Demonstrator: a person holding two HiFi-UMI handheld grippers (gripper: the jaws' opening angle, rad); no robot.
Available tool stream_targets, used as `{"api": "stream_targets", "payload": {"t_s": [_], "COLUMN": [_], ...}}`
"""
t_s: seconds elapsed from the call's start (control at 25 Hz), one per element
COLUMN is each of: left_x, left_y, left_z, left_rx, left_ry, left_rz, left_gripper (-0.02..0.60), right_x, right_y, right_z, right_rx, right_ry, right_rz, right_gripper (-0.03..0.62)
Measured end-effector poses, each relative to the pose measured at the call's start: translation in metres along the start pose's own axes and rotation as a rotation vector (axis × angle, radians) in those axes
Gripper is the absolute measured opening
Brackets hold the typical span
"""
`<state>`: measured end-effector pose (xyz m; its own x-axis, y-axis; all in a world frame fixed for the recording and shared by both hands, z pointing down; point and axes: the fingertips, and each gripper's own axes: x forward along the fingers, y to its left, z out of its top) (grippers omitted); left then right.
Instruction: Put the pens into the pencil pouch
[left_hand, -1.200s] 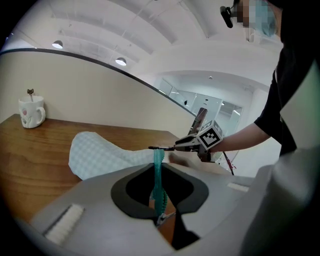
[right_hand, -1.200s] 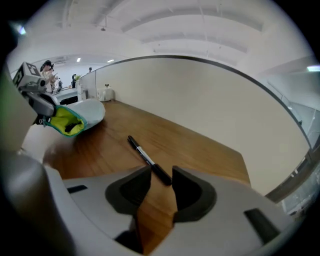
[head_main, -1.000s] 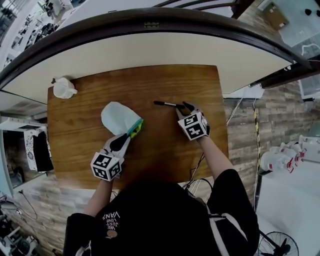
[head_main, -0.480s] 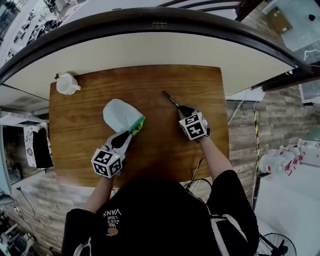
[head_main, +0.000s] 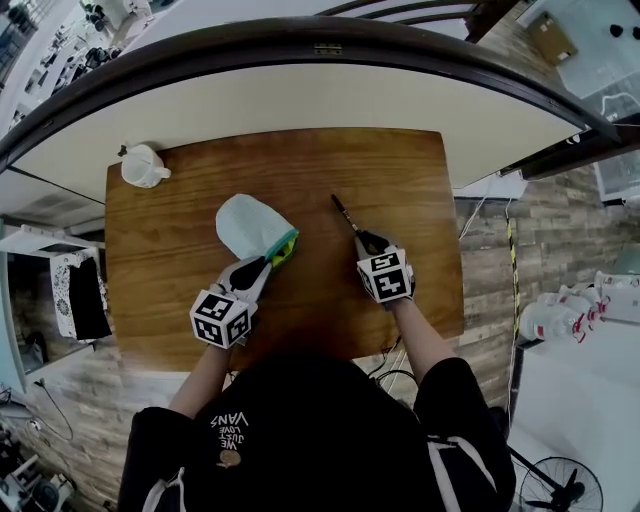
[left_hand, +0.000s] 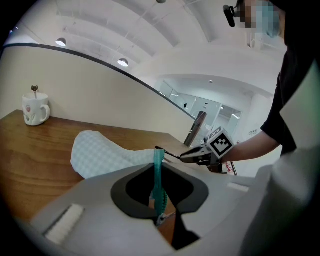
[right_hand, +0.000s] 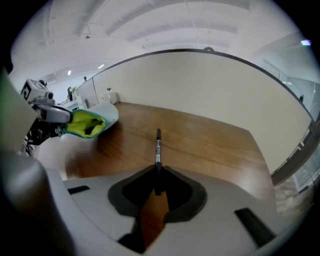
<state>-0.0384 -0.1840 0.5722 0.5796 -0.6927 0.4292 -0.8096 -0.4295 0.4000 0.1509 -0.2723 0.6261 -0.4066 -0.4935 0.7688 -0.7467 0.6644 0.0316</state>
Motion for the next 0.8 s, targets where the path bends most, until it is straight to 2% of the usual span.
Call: {"api": "stream_targets", "payload": {"t_s": [0.48,0.8], "left_x": [0.001,-0.006], "left_y": [-0.003,-0.011], "left_z": [0.004,0.003], "left_rx": [0.04,0.077], "left_ry": [0.022,0.035], "left_rz": [-0.09,-0.138], "left_gripper": [0.051,0.051], "right_x": [-0.061,-0.084], "right_y": [0.086,0.131], "right_z": [-0.006,-0.013], "right_rx": [0.112,0.136], "right_ry": [-0.081,-0.081], "right_rz": [0.044,0.076], "right_gripper": [0.066,0.066]}}
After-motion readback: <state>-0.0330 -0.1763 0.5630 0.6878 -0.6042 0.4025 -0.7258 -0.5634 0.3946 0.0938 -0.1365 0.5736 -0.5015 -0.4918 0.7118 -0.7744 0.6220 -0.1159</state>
